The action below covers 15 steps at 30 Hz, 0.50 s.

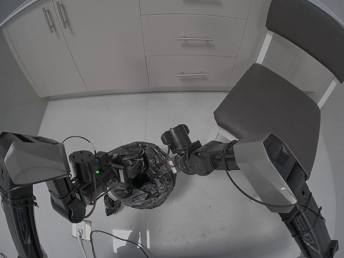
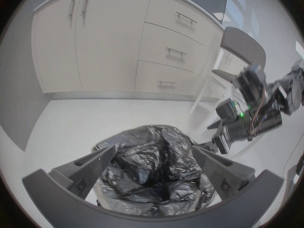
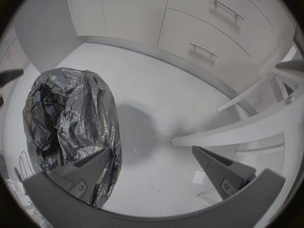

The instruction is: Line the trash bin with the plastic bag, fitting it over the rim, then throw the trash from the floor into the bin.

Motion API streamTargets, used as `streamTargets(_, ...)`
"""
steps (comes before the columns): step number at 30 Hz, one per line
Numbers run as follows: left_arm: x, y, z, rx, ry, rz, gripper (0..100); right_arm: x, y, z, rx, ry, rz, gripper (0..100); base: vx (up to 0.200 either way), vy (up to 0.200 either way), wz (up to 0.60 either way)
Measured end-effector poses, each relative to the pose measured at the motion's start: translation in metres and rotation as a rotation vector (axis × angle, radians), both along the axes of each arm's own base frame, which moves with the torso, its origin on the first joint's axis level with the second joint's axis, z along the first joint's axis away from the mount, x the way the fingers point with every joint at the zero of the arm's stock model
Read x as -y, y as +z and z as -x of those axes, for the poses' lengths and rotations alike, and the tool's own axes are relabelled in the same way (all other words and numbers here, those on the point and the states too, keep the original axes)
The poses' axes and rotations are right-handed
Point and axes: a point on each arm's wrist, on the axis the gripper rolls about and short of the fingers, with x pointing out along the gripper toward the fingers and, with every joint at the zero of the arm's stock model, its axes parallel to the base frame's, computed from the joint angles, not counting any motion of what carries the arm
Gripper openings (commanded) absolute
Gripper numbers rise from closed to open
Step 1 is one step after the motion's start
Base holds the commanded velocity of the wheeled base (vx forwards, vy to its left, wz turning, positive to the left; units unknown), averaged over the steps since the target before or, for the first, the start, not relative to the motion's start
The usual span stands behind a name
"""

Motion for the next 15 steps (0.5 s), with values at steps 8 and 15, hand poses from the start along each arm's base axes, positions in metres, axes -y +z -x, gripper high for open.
streamTargets(8, -0.030, 0.012, -0.006, 0.028, 0.069, 0.014, 100, 0.008, -0.017, -0.010, -0.010, -0.027, 0.001, 100, 0.000, 0.000, 0.00)
streamTargets(15, -0.036, 0.008, -0.006, 0.013, 0.079, 0.010, 100, 0.013, -0.037, -0.015, -0.029, -0.042, 0.011, 100, 0.000, 0.000, 0.00)
